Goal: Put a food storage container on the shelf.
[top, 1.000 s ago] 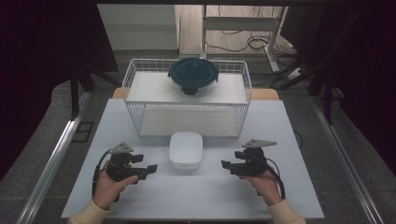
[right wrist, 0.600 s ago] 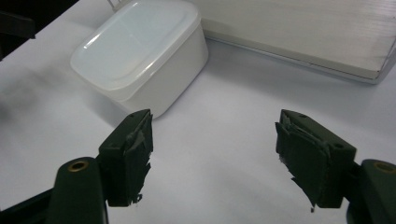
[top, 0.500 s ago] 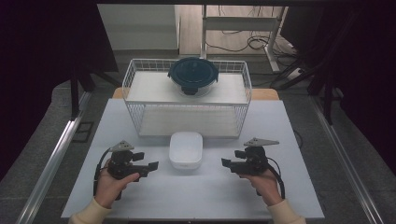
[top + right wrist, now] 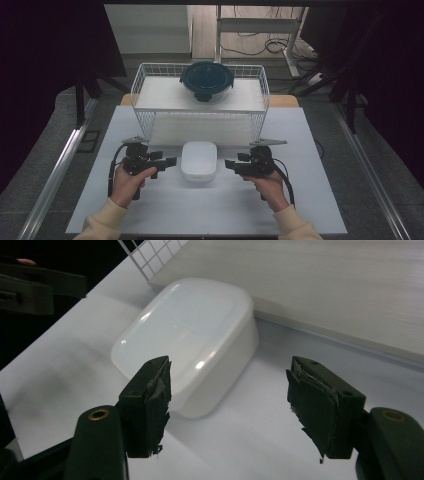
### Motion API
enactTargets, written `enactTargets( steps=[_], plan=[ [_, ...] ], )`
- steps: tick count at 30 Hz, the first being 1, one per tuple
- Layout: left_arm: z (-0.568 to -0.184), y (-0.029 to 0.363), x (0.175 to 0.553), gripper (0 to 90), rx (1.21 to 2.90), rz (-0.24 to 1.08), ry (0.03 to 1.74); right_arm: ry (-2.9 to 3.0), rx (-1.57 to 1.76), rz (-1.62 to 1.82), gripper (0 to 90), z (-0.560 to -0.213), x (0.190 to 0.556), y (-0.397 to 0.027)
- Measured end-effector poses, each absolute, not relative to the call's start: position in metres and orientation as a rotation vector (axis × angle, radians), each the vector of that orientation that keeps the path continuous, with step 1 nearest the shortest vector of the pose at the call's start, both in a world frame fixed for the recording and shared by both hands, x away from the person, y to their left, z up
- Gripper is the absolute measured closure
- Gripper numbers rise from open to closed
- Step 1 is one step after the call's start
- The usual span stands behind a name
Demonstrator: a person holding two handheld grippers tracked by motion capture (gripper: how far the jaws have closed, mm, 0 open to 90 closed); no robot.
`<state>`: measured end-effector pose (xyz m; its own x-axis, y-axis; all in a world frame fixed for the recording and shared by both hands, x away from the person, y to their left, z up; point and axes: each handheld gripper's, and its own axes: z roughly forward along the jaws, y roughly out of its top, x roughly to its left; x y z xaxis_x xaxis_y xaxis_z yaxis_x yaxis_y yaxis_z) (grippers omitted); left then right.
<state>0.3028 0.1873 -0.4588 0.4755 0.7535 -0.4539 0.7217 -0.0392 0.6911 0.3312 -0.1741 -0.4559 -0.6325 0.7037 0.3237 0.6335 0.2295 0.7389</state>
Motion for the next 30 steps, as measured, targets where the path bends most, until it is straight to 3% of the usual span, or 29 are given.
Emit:
enactTargets(
  steps=[20, 30],
  plan=[
    [-0.489, 0.178, 0.344, 31.7, 1.697, -0.143, 1.321, 2.447, 1.508, 1.429, 41.1, -0.484, 0.366, -0.139],
    [-0.507, 0.182, 0.352, 45.1, 1.630, -0.289, 1.352, 2.485, 1.553, 1.435, 48.1, -0.494, 0.371, -0.135]
  ],
)
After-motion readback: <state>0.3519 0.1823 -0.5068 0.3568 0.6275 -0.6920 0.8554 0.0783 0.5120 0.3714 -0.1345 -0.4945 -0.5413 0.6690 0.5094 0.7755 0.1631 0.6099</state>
